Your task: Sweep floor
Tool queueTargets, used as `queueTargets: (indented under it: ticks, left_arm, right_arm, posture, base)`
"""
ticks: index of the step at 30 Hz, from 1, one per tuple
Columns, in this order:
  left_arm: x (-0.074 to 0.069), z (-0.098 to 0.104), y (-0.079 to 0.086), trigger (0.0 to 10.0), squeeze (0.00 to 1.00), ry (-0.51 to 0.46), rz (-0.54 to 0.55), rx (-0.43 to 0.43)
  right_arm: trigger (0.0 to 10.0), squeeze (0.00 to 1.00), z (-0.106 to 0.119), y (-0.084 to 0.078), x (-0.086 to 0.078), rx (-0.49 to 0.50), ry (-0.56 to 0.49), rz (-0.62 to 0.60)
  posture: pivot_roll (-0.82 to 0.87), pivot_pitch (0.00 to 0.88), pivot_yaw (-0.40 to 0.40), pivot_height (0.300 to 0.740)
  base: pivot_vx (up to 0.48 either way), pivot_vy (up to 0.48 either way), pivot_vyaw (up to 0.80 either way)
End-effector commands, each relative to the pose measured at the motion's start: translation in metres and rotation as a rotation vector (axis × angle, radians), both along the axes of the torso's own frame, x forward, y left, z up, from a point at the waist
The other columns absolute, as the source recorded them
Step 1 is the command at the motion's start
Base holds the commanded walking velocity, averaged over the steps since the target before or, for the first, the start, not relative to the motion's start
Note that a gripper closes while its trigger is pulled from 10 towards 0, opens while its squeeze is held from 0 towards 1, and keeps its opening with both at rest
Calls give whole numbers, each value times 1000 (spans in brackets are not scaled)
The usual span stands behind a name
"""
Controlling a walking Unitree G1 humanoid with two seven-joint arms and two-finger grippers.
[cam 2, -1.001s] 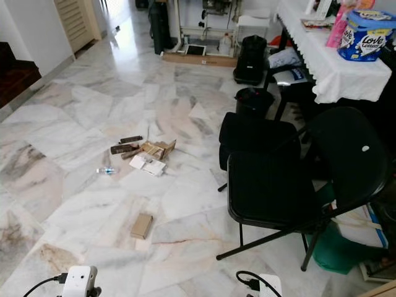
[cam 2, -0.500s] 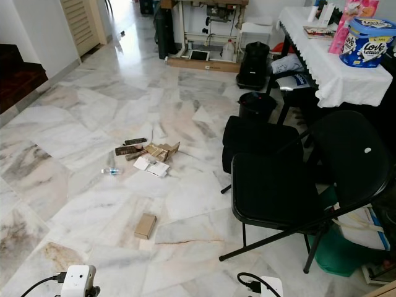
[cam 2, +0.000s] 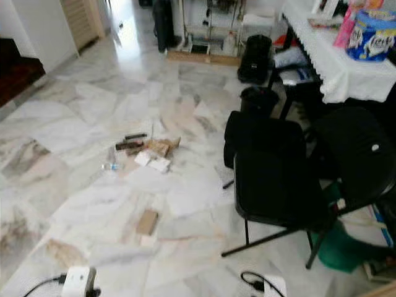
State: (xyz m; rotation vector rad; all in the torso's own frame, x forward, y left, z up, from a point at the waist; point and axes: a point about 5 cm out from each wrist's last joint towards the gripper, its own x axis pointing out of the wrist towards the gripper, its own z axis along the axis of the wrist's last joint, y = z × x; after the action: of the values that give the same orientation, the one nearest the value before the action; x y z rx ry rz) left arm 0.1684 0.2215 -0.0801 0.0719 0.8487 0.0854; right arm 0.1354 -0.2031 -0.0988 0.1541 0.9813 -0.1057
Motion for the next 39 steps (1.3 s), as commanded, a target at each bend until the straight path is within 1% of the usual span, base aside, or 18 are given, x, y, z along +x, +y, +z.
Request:
queueTargets:
  ticks: [1, 11, 16, 31, 38, 39]
  left_arm:
    - [-6, -3, 2, 10000, 0, 28, 17, -10]
    - [-3, -2, 1, 10000, 0, 22, 9, -10]
    - [-3, -2, 1, 10000, 0, 21, 5, -12]
    - [-7, -2, 6, 10000, 0, 29, 10, -13]
    - [-16, -5, 12, 10000, 0, 71, 17, -4]
    - [-16, -5, 12, 10000, 0, 73, 14, -2]
  right_arm:
    - [10000, 0, -1, 8, 1, 33, -4, -11]
    - [10000, 0, -1, 9, 1, 43, -1, -21]
    - [10000, 0, -1, 9, 2, 44, -4, -17]
    - [10000, 0, 0, 9, 3, 44, -11, -15]
    - [10000, 0, 0, 9, 3, 36, -2, -3]
    - [10000, 0, 0, 9, 3, 36, -2, -6]
  posture:
    - [-27, 0, 1, 740]
    - [-27, 0, 4, 740]
    - [-25, 0, 5, 740]
    - [-24, 0, 4, 740]
    - [-24, 0, 5, 740]
    - [-24, 0, 5, 740]
  base:
    - [0, 480, 0]
    - [0, 480, 0]
    - [0, 480, -270]
    - [0, 480, 0]
    - [0, 468, 0]
    - [0, 0, 0]
